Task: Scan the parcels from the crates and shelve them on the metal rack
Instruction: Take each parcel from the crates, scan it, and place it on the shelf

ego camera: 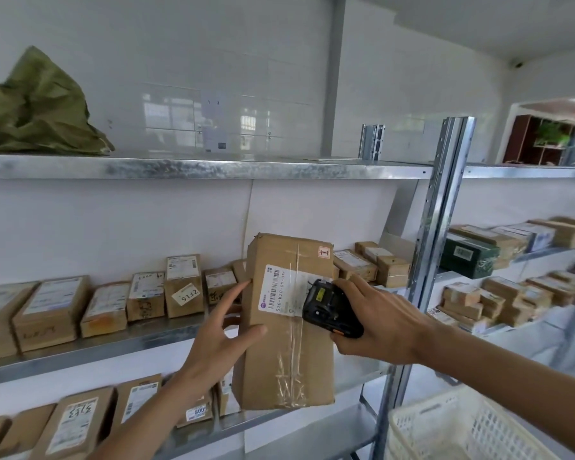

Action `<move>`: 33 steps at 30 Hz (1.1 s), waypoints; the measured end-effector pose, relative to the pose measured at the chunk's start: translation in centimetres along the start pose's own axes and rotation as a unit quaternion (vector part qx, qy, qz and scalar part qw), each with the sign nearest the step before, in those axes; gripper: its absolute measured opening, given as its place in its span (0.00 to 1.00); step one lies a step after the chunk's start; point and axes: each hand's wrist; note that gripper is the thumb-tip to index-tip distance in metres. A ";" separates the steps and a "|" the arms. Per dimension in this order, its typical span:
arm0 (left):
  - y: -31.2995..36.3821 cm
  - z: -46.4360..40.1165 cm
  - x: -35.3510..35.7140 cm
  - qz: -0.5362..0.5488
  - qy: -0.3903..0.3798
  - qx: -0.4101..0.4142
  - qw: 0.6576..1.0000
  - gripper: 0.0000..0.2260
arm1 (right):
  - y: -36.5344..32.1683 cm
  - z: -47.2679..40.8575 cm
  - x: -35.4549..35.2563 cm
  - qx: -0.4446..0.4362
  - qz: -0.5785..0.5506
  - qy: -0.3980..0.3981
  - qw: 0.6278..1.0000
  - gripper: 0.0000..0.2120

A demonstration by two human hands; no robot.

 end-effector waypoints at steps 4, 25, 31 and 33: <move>0.2 -0.4 -0.7 -0.006 -0.007 0.014 1.000 0.33 | 0.1 -0.8 -0.6 -0.025 0.024 -0.012 0.999 0.36; 0.4 -1.3 -2.2 -0.055 0.010 0.028 0.998 0.35 | 1.3 -2.4 -3.8 -0.070 0.183 0.027 0.980 0.37; 0.5 -1.3 -1.8 -0.060 0.018 0.021 0.998 0.36 | 1.7 -2.3 -3.4 -0.072 0.184 0.018 0.980 0.37; 0.5 -1.3 -1.8 -0.062 0.017 0.019 0.998 0.36 | 1.8 -2.4 -3.4 -0.071 0.180 0.021 0.981 0.36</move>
Point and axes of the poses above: each hand's wrist, its own z-axis away from the middle knuckle, its own x-axis out of the palm, y = z × x, and after that the axes turned 12 degrees about z, right-handed
